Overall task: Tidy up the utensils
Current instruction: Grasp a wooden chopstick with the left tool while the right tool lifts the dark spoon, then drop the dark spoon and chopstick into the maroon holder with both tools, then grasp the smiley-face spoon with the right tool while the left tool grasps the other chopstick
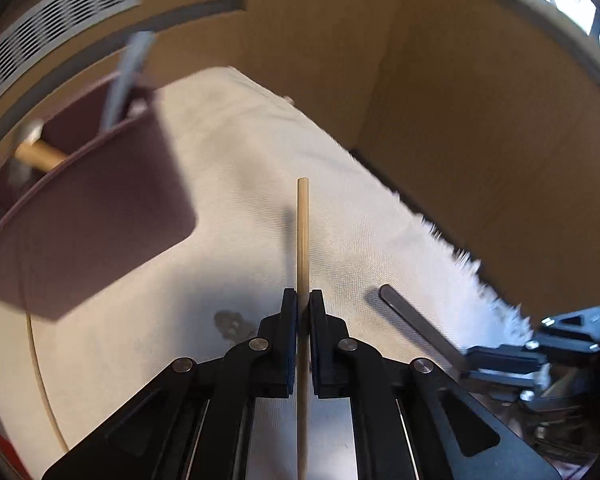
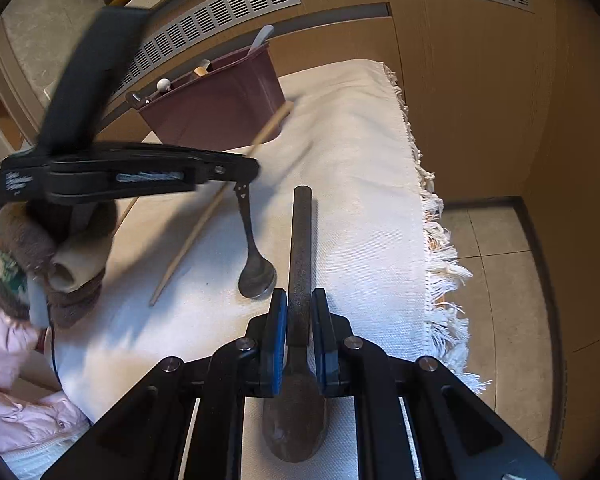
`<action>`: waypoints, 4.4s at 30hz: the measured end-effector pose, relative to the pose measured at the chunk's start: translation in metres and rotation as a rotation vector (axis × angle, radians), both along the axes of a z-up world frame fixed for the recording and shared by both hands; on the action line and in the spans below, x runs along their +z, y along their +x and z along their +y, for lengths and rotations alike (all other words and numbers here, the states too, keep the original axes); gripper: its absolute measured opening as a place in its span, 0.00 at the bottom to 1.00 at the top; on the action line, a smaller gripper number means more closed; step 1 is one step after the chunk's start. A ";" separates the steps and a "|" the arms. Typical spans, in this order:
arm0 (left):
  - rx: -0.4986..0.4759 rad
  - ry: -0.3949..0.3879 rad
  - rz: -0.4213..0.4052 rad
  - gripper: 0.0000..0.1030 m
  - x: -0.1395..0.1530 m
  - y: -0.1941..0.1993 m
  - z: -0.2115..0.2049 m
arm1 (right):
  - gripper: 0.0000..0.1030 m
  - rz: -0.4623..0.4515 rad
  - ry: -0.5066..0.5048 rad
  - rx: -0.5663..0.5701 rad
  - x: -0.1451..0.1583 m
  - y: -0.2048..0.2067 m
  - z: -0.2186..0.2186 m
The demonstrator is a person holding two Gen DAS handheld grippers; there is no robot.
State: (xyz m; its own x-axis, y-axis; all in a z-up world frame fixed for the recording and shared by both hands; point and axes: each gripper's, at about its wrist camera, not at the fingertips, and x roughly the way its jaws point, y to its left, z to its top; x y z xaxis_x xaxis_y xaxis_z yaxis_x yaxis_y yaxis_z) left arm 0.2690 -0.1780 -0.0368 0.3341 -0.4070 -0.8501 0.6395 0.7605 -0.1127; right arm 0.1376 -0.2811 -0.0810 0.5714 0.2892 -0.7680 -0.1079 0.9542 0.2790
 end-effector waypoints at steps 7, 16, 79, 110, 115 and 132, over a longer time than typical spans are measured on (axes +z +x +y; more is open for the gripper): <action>0.193 -0.234 -0.162 0.05 0.062 -0.036 0.083 | 0.11 -0.099 -0.038 0.019 0.037 0.006 0.021; 0.393 -0.381 -0.544 0.05 0.191 -0.021 0.158 | 0.11 -0.568 -0.100 -0.018 0.180 0.047 0.060; 0.553 -0.135 -0.155 0.57 0.040 0.054 0.239 | 0.54 -0.294 -0.274 0.001 0.069 0.117 0.037; 0.291 0.064 0.138 0.24 -0.019 -0.056 0.188 | 0.10 0.015 -0.307 0.237 -0.019 0.103 0.092; 0.230 0.106 0.152 0.38 -0.017 -0.043 0.169 | 0.09 0.010 -0.316 0.253 -0.019 0.087 0.091; 0.265 0.026 0.071 0.08 -0.002 -0.026 0.155 | 0.09 -0.015 -0.198 0.143 -0.002 0.060 0.054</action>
State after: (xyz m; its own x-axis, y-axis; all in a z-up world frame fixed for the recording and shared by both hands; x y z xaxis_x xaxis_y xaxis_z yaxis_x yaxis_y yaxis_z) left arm 0.2432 -0.0231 -0.0388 0.3651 -0.2906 -0.8845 0.4087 0.9036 -0.1282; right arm 0.1978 -0.2274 -0.0827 0.5469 0.2127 -0.8098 -0.2488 0.9648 0.0853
